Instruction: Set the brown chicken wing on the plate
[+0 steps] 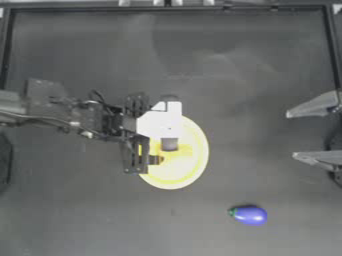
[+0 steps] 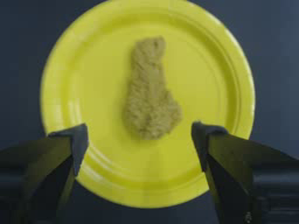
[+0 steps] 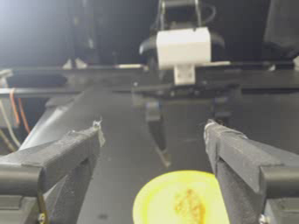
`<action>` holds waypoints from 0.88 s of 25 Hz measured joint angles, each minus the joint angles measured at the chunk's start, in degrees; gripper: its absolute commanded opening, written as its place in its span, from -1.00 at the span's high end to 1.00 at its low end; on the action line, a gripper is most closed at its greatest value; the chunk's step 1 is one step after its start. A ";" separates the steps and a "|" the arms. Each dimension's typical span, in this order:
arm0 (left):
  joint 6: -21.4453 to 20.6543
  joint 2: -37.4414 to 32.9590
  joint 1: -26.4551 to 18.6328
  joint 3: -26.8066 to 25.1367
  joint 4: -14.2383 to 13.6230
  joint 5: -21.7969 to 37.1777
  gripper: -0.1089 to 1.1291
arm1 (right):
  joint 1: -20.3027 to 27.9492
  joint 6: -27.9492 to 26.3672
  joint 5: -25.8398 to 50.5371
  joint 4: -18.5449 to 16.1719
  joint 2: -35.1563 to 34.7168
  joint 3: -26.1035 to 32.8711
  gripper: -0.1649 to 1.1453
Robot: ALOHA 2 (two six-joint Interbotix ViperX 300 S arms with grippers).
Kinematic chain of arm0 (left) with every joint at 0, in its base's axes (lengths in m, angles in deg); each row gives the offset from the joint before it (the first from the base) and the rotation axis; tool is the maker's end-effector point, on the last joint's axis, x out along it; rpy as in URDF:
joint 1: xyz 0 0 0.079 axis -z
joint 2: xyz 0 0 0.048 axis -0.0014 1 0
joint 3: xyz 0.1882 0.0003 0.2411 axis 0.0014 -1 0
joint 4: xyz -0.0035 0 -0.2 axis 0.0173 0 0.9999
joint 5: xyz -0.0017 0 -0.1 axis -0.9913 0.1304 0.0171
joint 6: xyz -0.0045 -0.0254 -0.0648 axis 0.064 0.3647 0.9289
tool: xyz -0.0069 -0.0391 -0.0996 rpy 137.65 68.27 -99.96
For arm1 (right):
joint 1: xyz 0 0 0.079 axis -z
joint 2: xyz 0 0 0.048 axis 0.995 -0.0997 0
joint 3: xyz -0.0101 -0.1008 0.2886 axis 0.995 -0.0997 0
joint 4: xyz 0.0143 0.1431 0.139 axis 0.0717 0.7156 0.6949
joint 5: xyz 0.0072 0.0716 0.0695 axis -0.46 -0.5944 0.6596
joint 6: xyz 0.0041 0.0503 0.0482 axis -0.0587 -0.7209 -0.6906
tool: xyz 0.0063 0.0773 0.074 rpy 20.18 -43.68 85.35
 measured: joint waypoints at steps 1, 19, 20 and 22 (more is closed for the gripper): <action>-0.09 -1.23 -0.09 -0.62 0.00 0.00 -0.80 | 0.00 0.00 0.09 0.00 0.09 0.00 -0.77; 2.55 -27.60 -0.09 -17.58 0.35 -17.14 -0.79 | 1.76 0.00 1.76 0.26 2.81 -0.35 -0.77; 3.08 -29.18 -0.09 -18.72 0.44 -18.46 -0.79 | 1.76 0.00 1.76 0.26 2.81 -0.35 -0.76; 3.96 -32.34 -0.09 -21.01 0.53 -20.74 -0.79 | 1.85 0.00 1.76 0.35 2.81 -0.35 -0.77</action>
